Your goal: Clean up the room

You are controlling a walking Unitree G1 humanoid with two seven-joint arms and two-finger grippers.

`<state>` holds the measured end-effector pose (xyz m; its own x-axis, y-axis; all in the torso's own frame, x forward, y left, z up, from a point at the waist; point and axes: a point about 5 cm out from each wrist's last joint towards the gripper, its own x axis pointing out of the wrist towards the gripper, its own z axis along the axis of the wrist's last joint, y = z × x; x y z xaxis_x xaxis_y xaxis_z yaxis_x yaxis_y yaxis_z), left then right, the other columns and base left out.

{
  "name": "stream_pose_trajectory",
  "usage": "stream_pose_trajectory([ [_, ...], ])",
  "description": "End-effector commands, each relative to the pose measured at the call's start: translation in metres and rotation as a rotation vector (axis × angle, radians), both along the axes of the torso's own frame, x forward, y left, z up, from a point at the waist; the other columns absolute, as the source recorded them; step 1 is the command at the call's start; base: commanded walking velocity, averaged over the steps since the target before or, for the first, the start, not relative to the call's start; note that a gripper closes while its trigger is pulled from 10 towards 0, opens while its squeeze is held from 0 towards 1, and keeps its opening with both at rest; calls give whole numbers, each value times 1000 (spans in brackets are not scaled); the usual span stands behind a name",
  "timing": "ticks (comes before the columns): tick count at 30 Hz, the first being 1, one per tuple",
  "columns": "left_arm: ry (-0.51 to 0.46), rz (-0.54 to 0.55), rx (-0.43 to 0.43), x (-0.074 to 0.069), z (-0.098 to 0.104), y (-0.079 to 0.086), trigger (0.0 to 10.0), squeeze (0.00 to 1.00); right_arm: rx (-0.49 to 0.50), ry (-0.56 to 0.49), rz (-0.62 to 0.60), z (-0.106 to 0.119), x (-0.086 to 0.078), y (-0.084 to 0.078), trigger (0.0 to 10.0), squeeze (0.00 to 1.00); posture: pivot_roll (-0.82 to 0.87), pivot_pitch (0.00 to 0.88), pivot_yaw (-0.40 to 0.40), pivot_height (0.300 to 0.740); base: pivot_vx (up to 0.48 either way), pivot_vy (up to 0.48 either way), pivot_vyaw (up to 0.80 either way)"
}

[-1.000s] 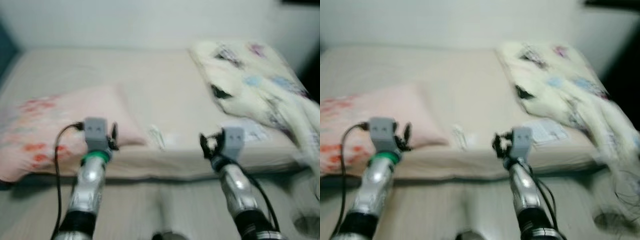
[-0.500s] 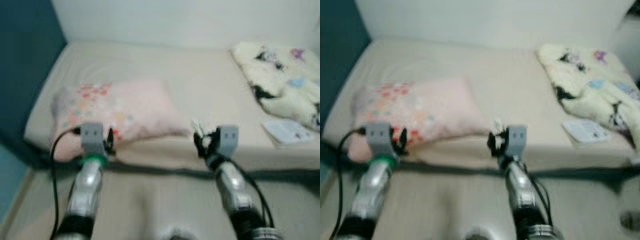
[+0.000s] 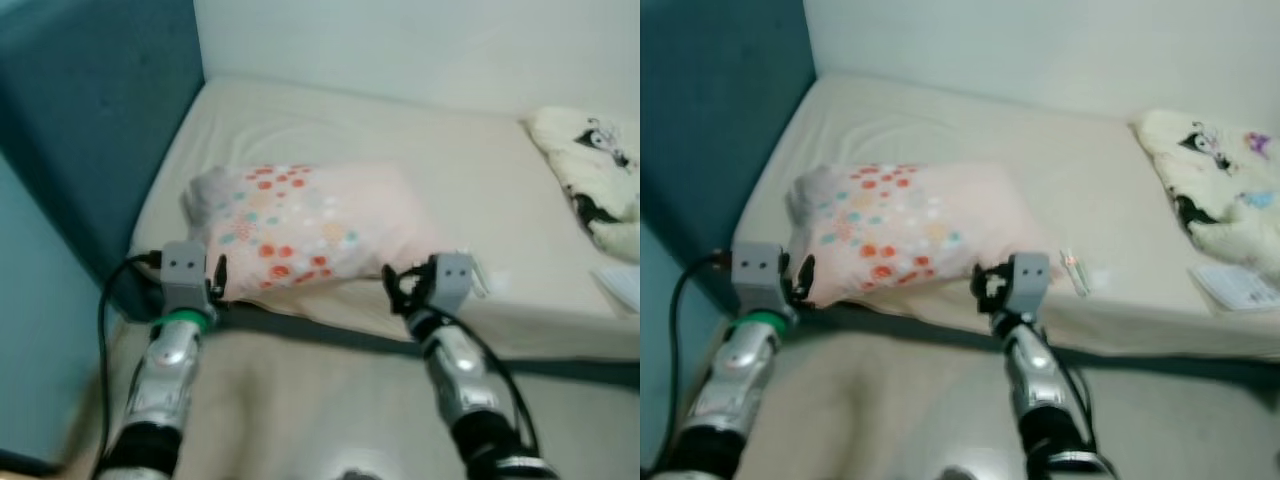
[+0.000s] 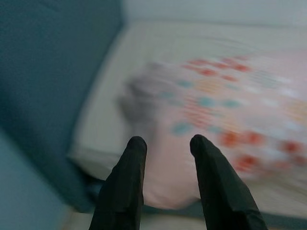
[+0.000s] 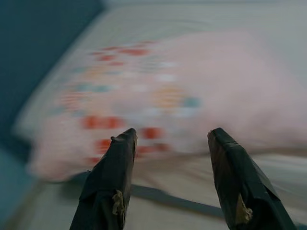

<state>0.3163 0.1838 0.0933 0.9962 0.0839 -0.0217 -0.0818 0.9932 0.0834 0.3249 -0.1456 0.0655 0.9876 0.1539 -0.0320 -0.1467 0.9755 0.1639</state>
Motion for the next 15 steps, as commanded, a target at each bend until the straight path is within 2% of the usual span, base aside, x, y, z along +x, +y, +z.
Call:
stream_pose_trajectory([
  [1, 3, -15, 5, -2, -3, -5, 10000, 0, 7, 19, -27, -5, -3, -7, 10000, 0, -22, 2, -11, 740, 0, 0, 0],
  [3, 3, -15, 5, -2, -3, -5, 10000, 0, 7, 19, -27, -5, -3, -7, 10000, 0, -22, 2, -11, 740, 0, 0, 0],
  [8, -5, -34, 14, -3, -3, -10, 10000, 0, 7, 21, -26, -5, -3, -7, 10000, 0, -23, 3, -10, 740, 0, -460, 0],
  [11, 6, -40, 1, -3, -4, -11, 10000, 0, 7, 22, -27, -6, -3, -7, 10000, 0, -23, 3, -11, 740, 0, 0, 0],
  [15, 8, -38, -9, -3, -4, -10, 10000, 0, 7, 22, -25, -6, -3, -7, 10000, 0, -21, 3, -12, 740, 0, 399, 0],
])
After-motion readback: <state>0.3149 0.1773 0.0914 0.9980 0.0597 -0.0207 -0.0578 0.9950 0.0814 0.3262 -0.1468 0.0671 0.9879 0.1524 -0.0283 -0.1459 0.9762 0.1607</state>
